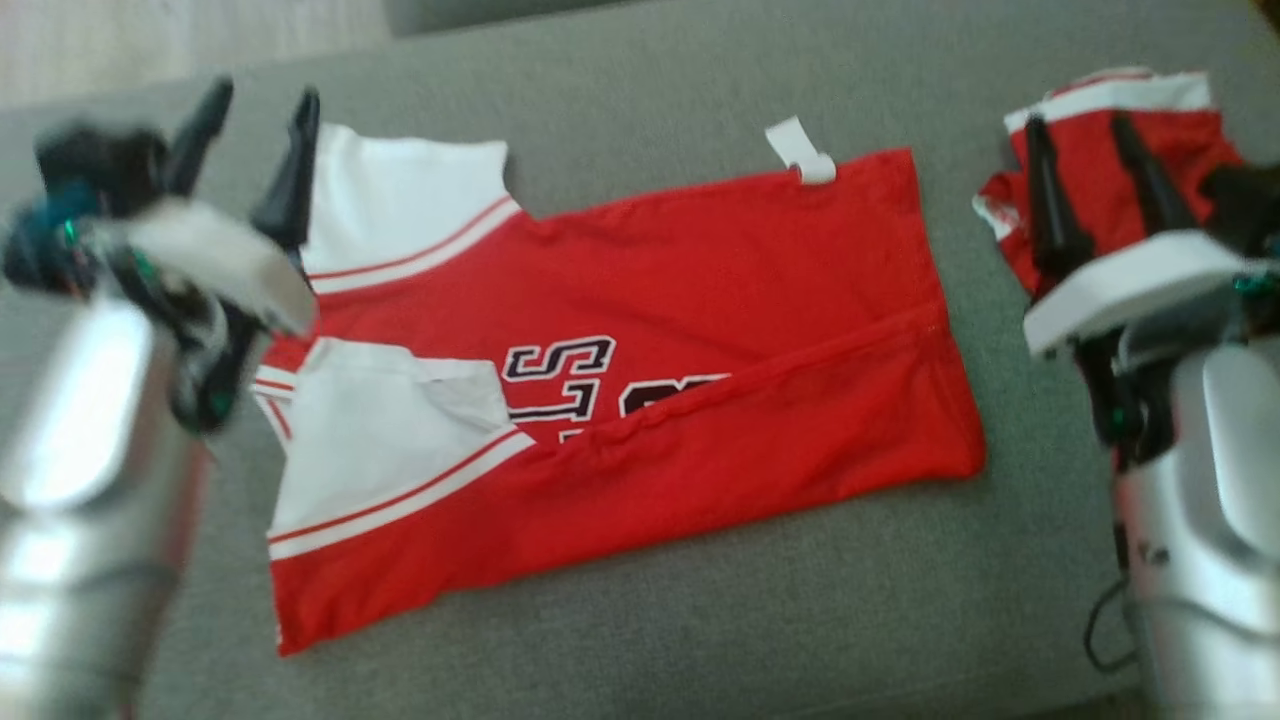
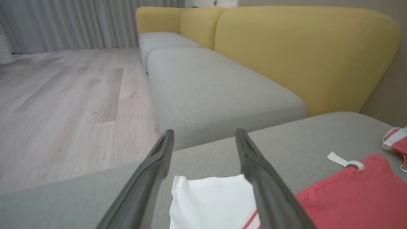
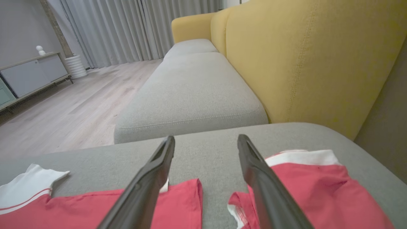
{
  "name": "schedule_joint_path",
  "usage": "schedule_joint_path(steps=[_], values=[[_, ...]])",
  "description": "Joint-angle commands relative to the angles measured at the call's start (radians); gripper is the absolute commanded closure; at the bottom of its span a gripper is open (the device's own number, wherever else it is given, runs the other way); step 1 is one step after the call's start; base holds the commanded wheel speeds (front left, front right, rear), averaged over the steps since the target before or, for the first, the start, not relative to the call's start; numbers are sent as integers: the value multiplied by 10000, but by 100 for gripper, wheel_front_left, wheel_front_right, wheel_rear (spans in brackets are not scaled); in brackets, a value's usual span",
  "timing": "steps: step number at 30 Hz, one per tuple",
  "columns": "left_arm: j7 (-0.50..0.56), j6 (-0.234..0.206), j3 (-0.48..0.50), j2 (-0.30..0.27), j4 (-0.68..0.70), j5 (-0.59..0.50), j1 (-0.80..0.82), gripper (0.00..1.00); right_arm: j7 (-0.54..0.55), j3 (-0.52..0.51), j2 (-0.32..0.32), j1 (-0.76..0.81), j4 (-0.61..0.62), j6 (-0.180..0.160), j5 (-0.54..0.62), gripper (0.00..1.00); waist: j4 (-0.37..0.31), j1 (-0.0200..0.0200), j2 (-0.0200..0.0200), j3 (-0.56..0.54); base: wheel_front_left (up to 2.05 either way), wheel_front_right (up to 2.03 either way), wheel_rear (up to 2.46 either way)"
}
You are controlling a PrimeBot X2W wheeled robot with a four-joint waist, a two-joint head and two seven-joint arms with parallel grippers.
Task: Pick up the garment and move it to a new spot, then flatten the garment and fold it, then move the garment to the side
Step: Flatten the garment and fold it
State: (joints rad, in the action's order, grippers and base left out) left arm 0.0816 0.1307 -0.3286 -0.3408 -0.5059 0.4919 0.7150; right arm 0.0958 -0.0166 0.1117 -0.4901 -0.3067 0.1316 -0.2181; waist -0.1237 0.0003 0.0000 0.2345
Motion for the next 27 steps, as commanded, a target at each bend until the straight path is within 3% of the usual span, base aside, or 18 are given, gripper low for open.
schedule_joint_path(steps=[1,6,9,20,27], values=[[222,-6,105,-550,145,98,491,0,-110,191,82,-414,293,-9,60,0,-262,-3,0,480,0,0,0],[1760,-3,-933,-1554,-1046,901,1813,0,-183,366,86,-1118,87,-9,188,0,-595,-3,0,1178,0,0,0],[2383,-2,-1161,-1829,-1917,1073,2377,0,-277,418,58,-1397,-1,-9,196,0,-768,-3,0,1511,0,0,0],[2568,-1,-1771,-2140,-3265,2123,3281,0,-611,549,-82,-1737,-433,-9,267,0,-1311,-3,0,2081,0,0,0],[2602,-1,-2275,-2414,-3870,2212,3631,0,-752,559,-116,-2001,-541,-9,303,0,-1650,-3,0,2323,0,0,0]])
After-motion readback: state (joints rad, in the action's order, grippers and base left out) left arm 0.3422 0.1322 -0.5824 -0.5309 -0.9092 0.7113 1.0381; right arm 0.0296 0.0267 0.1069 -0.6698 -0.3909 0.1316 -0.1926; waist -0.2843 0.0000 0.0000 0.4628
